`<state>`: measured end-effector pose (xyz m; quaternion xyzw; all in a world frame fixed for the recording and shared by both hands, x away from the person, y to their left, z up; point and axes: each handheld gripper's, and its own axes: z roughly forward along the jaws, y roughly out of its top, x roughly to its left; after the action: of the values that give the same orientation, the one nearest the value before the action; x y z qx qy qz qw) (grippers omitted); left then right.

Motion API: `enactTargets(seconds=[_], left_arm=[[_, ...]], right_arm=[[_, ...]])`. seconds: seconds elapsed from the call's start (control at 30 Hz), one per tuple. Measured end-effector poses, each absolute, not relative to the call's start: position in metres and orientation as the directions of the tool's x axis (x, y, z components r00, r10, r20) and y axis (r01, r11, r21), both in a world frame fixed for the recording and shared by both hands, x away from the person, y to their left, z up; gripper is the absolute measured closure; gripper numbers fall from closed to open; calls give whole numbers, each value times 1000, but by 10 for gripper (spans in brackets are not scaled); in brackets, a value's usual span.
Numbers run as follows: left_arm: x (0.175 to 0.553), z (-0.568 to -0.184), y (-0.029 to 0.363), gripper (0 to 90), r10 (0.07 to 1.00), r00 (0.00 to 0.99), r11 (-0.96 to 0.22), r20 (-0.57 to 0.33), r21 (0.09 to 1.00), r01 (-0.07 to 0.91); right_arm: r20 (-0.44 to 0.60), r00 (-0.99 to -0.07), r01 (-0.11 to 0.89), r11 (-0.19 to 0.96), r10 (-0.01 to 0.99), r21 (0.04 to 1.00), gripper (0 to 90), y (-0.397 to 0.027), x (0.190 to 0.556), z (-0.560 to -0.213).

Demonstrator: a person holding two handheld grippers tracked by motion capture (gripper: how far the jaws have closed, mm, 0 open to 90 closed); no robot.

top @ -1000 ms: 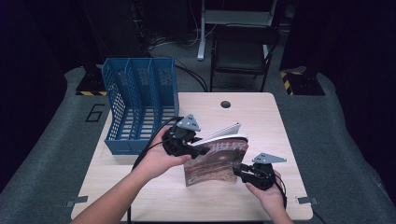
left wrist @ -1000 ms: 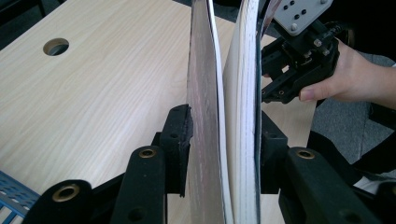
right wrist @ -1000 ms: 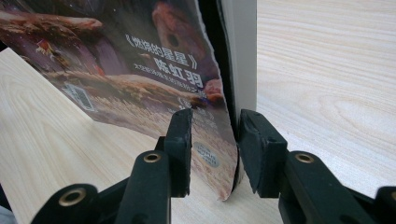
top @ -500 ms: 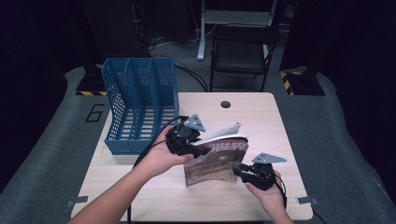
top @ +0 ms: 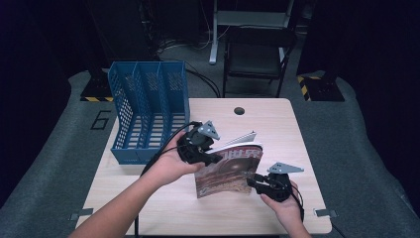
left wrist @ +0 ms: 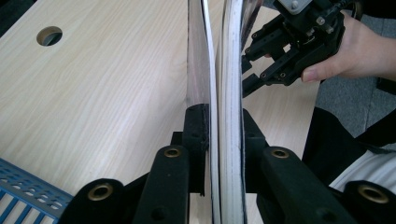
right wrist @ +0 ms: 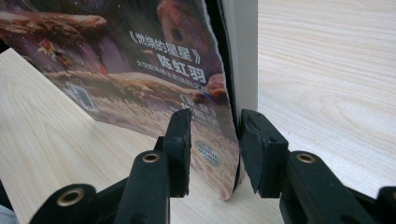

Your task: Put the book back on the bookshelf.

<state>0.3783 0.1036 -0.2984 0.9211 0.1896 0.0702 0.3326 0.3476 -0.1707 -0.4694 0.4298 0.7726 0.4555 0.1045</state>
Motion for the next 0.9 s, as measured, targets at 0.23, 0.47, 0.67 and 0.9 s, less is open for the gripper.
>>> enactTargets(seconds=[0.23,0.47,0.67,0.9], left_arm=[[379,-297,102,821,389,921,-720,13,628,295],[378,-296,101,836,385,923,-729,19,620,292],[379,-296,101,838,377,926,-737,20,612,287],[379,-295,100,839,382,924,-738,25,610,288]], right_arm=[[230,-608,571,217,760,792,642,-170,348,-470],[232,-608,571,216,759,792,642,-170,348,-470],[233,-605,572,211,762,793,641,-170,348,-470],[238,-605,577,212,760,789,640,-170,347,-470]])
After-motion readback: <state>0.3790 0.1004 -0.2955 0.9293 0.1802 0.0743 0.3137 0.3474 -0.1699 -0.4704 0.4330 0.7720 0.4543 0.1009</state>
